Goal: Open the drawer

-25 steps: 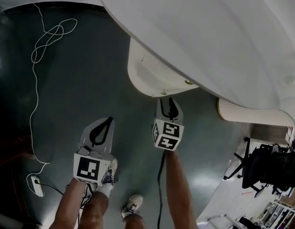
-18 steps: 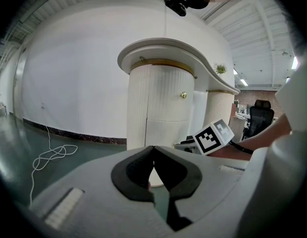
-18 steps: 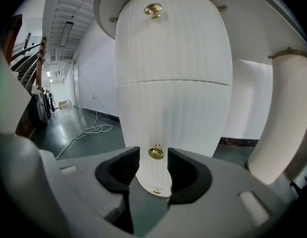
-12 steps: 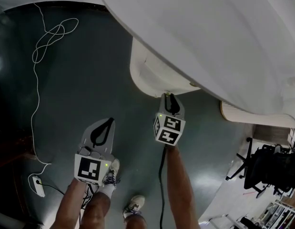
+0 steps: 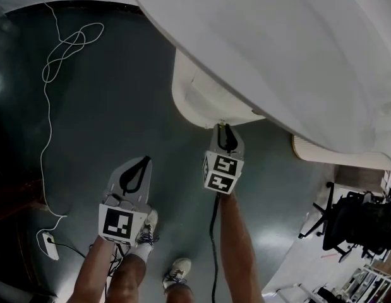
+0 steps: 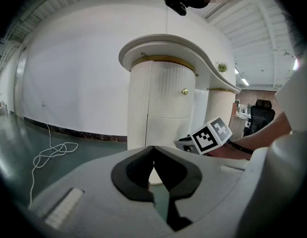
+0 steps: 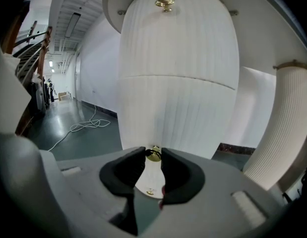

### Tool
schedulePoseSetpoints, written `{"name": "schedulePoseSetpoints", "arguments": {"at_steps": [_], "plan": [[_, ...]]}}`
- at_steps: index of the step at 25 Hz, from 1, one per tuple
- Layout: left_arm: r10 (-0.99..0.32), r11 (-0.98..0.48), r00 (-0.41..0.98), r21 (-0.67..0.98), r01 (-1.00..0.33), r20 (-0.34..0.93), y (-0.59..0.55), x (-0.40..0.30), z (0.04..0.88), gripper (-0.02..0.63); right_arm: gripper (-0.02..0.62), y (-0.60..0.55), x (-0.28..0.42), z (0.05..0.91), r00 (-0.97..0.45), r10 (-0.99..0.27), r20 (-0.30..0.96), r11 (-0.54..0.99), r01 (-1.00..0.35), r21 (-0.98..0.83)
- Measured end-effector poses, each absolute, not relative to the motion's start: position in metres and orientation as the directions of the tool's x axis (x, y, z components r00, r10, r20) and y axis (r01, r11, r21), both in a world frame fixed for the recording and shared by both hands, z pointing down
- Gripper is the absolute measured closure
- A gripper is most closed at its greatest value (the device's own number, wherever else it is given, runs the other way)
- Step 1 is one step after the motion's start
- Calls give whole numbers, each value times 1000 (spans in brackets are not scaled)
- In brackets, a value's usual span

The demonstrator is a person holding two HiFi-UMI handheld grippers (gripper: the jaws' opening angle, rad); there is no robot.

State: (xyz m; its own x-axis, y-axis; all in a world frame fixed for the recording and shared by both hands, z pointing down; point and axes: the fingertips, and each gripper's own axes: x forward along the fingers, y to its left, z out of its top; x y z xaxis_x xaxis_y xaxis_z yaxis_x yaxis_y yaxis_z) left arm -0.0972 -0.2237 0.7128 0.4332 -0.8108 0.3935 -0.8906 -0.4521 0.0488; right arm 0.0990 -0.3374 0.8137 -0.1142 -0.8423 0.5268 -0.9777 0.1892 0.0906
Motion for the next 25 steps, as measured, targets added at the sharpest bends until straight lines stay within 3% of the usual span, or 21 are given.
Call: {"name": "schedulePoseSetpoints", "arguments": {"at_steps": [25], "plan": [[-822, -436, 427, 66, -897, 377, -185, -94, 707, 597, 494, -252, 89, 818, -146, -829, 540, 225, -971, 83]]}}
